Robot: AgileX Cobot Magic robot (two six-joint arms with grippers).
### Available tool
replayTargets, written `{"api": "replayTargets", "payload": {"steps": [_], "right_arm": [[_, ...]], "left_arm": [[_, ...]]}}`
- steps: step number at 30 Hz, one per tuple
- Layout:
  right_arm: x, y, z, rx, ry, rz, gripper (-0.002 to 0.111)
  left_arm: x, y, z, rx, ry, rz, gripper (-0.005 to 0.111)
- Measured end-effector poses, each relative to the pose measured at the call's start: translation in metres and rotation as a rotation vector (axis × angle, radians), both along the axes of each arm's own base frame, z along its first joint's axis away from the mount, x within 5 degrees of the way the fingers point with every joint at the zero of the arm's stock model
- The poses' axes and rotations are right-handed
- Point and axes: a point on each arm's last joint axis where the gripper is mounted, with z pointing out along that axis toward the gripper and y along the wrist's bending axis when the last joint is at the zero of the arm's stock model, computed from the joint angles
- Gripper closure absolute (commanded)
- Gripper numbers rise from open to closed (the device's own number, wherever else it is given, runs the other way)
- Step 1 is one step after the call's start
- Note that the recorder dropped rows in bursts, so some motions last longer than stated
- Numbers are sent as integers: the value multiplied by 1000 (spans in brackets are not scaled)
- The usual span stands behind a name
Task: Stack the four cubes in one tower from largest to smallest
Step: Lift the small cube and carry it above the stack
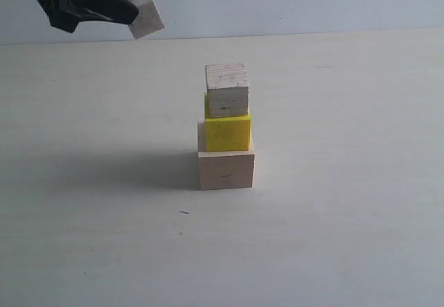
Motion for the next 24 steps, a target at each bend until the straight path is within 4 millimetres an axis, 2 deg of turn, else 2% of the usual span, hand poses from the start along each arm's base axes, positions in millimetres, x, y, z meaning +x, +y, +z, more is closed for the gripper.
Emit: {"api": "replayTargets", "payload": {"steps": [6, 10, 13, 20, 24], "right_arm": [[0, 0, 0, -3, -3, -1, 108], [1, -1, 0, -9, -10, -4, 108], [1, -1, 0, -11, -13, -5, 108], [1, -1, 0, -11, -13, -5, 108], [1, -1, 0, -11, -13, -5, 108]], "left_arm": [[-3, -7, 30, -27, 2, -37, 107], [-9, -22, 39, -3, -3, -69, 107], [-13, -36, 39, -6, 17, -95, 107], [-5, -60, 16, 31, 124, -126, 107], [-7, -72, 17, 65, 124, -156, 107]]}}
